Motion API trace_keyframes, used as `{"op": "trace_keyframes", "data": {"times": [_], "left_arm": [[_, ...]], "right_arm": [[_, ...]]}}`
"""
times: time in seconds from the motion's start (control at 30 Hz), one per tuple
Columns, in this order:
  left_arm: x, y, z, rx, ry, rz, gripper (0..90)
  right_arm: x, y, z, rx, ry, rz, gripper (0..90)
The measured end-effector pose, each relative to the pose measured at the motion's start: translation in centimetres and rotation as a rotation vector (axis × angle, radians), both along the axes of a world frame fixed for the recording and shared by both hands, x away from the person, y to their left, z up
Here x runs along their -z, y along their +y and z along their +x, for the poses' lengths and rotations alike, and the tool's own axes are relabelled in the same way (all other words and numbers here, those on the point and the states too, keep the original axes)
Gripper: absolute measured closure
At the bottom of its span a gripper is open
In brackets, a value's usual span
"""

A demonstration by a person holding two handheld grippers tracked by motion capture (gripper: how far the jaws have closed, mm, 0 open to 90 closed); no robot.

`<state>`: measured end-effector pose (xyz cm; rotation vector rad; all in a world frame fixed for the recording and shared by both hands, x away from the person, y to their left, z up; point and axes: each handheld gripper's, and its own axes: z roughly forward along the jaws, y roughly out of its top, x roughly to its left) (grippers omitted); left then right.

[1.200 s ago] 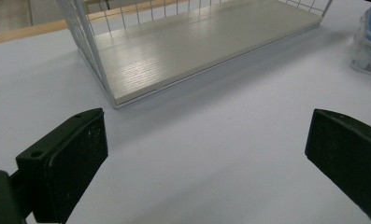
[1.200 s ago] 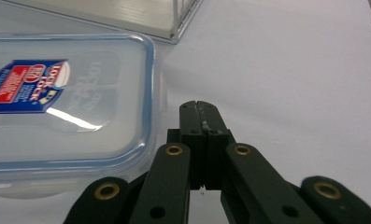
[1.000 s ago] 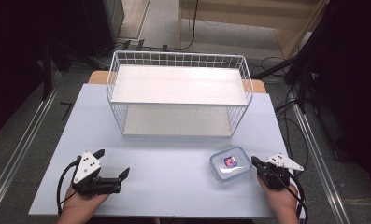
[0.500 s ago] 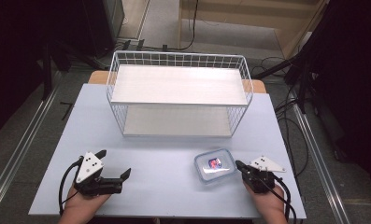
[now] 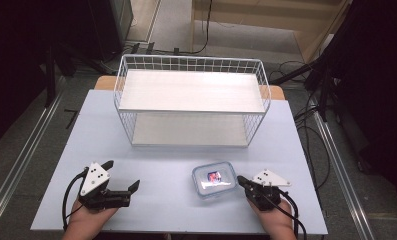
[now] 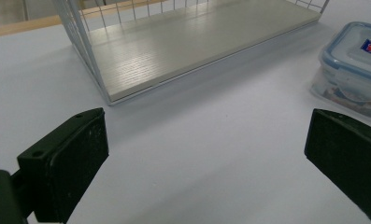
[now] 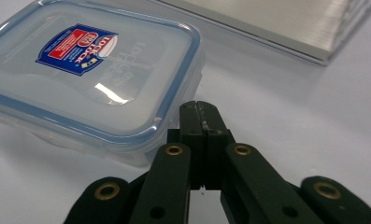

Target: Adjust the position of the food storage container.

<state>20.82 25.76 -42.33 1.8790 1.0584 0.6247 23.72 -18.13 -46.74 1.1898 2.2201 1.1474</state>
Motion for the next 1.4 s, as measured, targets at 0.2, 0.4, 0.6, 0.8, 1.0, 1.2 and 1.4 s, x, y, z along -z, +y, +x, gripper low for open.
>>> {"op": "trace_keyframes", "data": {"times": [0.2,0.4,0.6,0.8,1.0,1.2,1.4], "left_arm": [[0.0,0.0,0.0,-0.002,0.002,0.000,0.0],[0.0,0.0,0.0,-0.002,0.004,0.000,0.0],[0.0,0.1,0.0,0.005,0.009,-0.012,1.4],[0.1,0.2,0.1,0.011,0.023,-0.022,1.8],[0.9,-0.4,0.5,0.022,0.069,-0.022,2.7],[1.0,-2.3,1.4,0.016,0.096,-0.097,3.6],[1.1,-5.8,2.3,0.078,0.137,-0.162,4.1]], "right_arm": [[-0.2,2.6,-0.6,-0.062,-0.008,-0.010,90.0],[-0.4,4.6,-0.9,-0.108,-0.007,-0.007,90.0],[-0.7,6.8,-1.3,-0.155,-0.014,-0.004,90.0],[-0.8,7.1,-1.5,-0.159,-0.029,-0.026,90.0],[-1.7,6.2,-1.2,-0.121,-0.020,0.050,90.0],[-3.4,5.9,-0.6,-0.080,-0.001,0.188,82.4],[-3.9,7.2,-0.2,-0.082,-0.003,0.214,78.3]]}}
